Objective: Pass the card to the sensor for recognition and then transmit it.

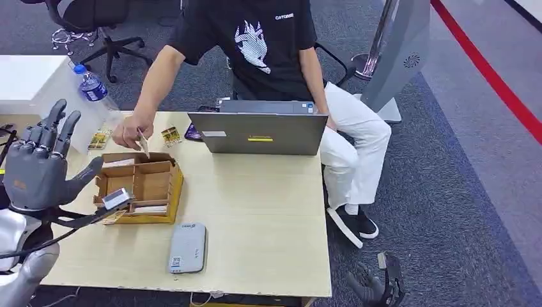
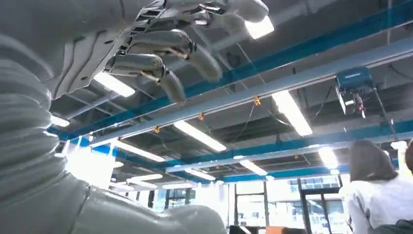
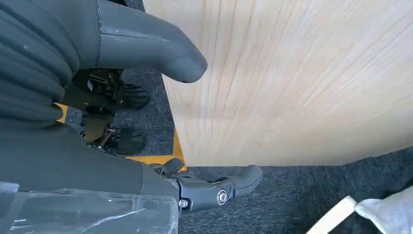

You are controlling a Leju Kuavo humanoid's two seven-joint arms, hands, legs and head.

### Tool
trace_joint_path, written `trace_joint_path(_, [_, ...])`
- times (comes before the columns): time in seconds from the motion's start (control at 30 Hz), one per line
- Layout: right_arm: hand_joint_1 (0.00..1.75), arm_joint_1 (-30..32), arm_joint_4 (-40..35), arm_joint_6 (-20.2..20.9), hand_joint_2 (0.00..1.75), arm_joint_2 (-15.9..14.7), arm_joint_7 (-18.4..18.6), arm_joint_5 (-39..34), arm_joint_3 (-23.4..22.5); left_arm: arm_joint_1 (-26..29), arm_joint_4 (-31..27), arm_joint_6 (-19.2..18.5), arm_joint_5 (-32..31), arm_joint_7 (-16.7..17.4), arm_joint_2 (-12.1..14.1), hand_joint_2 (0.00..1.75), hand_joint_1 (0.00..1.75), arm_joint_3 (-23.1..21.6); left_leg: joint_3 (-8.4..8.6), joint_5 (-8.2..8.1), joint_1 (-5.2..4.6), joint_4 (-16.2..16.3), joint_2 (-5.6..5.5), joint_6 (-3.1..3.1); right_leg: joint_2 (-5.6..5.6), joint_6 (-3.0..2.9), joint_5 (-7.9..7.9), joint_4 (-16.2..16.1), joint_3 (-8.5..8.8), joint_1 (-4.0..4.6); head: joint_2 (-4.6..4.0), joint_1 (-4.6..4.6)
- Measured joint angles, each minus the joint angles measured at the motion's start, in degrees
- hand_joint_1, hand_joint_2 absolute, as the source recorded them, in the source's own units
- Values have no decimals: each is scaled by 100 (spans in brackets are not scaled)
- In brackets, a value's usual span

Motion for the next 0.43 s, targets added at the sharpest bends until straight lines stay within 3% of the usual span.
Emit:
trace_joint_path(0.07, [0,9,0,-11,175,0,-16,-35,0,79,-15,247,-249,-248,-53,175,0,75,1,0,0,0,1,0,1,0,1,0,1,0,0,0])
trace_joint_path(0.1, [0,24,-2,-39,175,0,-37,-64,0,222,-143,310,-200,-667,-241,175,0,200,2,0,-3,0,5,0,3,1,1,0,2,-2,0,0])
trace_joint_path(0.13, [0,50,-4,-63,175,2,-61,-115,-4,380,-372,332,0,-1291,-444,175,0,431,3,-1,-8,0,5,2,3,1,1,0,1,-8,0,-6])
trace_joint_path(0.2, [0,172,-44,-125,175,0,-96,-201,-48,845,-917,424,696,-2758,-1223,175,0,1041,-1,-7,-11,0,7,8,7,4,-1,-2,1,-11,0,-6])
trace_joint_path(0.23, [0,254,-74,-157,175,0,-118,-260,-79,1097,-1182,435,1053,-3181,-1608,175,0,1361,-4,-14,-9,1,13,13,11,7,-3,-6,0,-10,0,4])
trace_joint_path(0.33, [0,568,-293,-151,175,4,-33,-510,-302,1724,-2114,455,2768,-3287,-2456,175,0,2174,-4,-35,-16,0,10,27,10,32,-21,-11,3,-16,0,7])
trace_joint_path(0.4, [0,727,-389,-118,175,9,63,-553,-486,2066,-2297,442,4183,-3287,-2924,175,0,2790,-5,-40,-15,0,6,31,2,31,-26,-13,6,-17,0,11])
trace_joint_path(0.43, [0,770,-398,-118,175,9,107,-514,-578,2204,-2274,314,4930,-3268,-3029,175,0,3091,-4,-43,-15,0,8,31,4,31,-27,-13,4,-16,0,7])
